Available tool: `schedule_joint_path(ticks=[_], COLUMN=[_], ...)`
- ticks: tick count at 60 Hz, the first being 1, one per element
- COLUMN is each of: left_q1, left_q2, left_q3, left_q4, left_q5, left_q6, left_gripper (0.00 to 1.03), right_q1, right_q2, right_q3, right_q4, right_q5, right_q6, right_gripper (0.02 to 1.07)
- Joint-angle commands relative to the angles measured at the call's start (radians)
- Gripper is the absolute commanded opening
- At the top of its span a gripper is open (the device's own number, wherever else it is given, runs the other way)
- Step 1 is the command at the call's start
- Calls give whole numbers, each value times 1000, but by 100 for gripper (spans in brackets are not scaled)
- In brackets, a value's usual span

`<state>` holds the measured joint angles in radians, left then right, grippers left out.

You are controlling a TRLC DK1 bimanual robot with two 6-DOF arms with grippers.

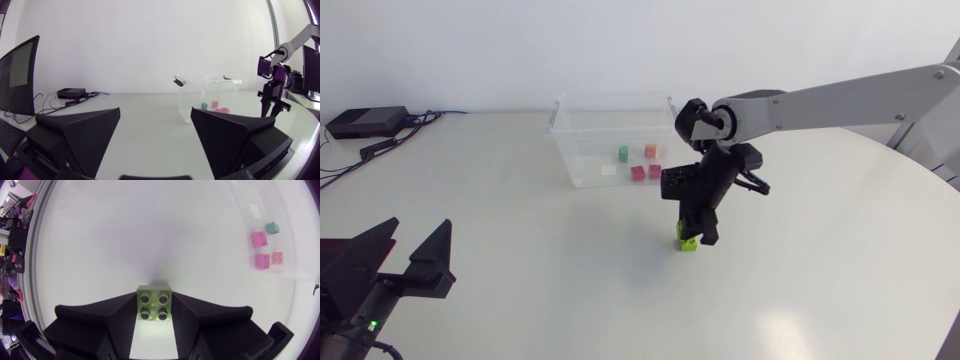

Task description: Place the duplo bricks in the container

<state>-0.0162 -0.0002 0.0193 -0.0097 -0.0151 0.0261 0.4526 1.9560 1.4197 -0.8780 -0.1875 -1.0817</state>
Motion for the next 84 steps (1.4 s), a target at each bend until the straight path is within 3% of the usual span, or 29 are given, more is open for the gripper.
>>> schedule_joint_path(ticks=[1,16,21,32,34,39,41,48,64,69,71,74,78,84], left_q1=[-1,-2,-1,-1,-1,-1,-1,-2,-1,-1,-1,-1,-1,-1], left_q2=[-11,-11,-11,-11,-11,-11,-11,-11,-11,-11,-11,-11,-11,-11], left_q3=[-18,-18,-18,-18,-18,-18,-18,-18,-18,-18,-18,-18,-18,-18], left_q4=[-1,-1,-1,-1,-1,-1,-1,-1,-1,-1,-1,-1,-1,-1], left_q5=[4,4,4,4,4,4,4,4,4,4,4,4,4,4], left_q6=[-11,-11,-11,-11,-11,-11,-11,-11,-11,-11,-11,-11,-11,-11], left_gripper=[99,99,99,99,99,99,99,99,99,99,99,99,99,99], right_q1=[-12,-23,-23,-23,-23,-22,-23,-23,-8,-6,-3,1,6,1], right_q2=[44,70,72,72,73,81,86,89,116,136,142,147,146,136], right_q3=[-41,-61,-67,-59,-59,-61,-61,-71,-87,-84,-87,-93,-104,-97], right_q4=[13,45,54,66,66,66,66,66,114,122,126,139,165,137], right_q5=[8,23,26,34,36,53,54,59,69,71,76,80,88,86], right_q6=[-9,-18,-18,-18,-18,-12,-11,-17,-14,-9,-7,-3,-1,-1], right_gripper=[31,31,40,40,46,84,94,102,102,101,96,78,31,28])
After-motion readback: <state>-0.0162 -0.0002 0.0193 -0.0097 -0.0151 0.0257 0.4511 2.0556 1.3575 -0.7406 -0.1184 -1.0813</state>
